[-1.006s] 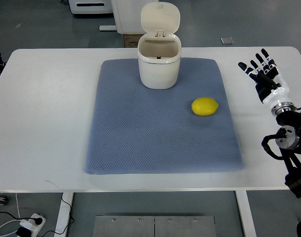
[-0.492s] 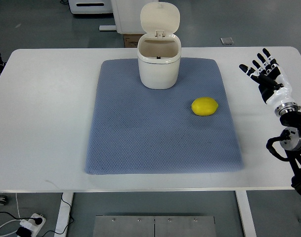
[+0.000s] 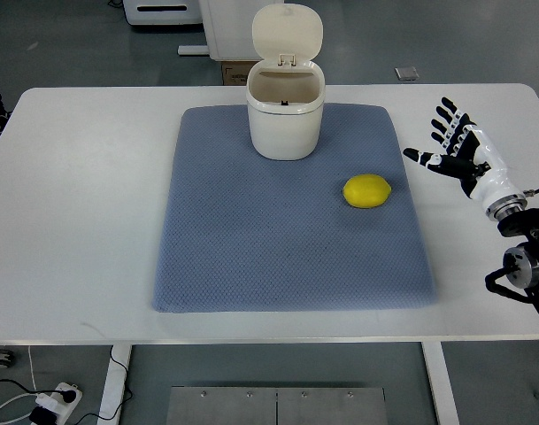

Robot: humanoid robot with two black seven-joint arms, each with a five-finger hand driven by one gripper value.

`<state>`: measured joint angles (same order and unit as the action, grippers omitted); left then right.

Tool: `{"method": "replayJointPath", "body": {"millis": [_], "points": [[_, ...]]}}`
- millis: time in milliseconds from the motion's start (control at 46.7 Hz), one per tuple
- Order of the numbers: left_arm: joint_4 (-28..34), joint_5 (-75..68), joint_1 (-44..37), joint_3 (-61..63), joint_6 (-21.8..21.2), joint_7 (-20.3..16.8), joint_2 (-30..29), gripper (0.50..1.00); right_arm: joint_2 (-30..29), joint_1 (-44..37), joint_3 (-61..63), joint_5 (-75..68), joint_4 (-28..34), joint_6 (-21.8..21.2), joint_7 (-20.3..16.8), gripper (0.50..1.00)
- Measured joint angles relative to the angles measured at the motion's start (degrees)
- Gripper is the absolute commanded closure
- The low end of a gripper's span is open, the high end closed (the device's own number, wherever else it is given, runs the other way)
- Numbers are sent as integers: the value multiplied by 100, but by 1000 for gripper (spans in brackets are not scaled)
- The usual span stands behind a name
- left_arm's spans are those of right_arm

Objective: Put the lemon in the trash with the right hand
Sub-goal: 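Rotate the right hand palm-down and open its fingers, then reach the right hand toward the yellow lemon on the mat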

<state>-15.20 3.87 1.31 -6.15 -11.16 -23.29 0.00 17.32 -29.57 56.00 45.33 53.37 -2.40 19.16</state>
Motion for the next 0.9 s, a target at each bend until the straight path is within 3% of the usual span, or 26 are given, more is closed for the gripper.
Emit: {"method": "replayJointPath", "body": {"millis": [621, 899], "points": [[0, 0, 0, 0, 0, 0, 0, 500, 52, -82, -128, -68, -48, 4, 102, 502], [0, 0, 1, 0, 0, 0, 0, 500, 609, -123, -1275, -103, -45, 10, 830, 509]]}}
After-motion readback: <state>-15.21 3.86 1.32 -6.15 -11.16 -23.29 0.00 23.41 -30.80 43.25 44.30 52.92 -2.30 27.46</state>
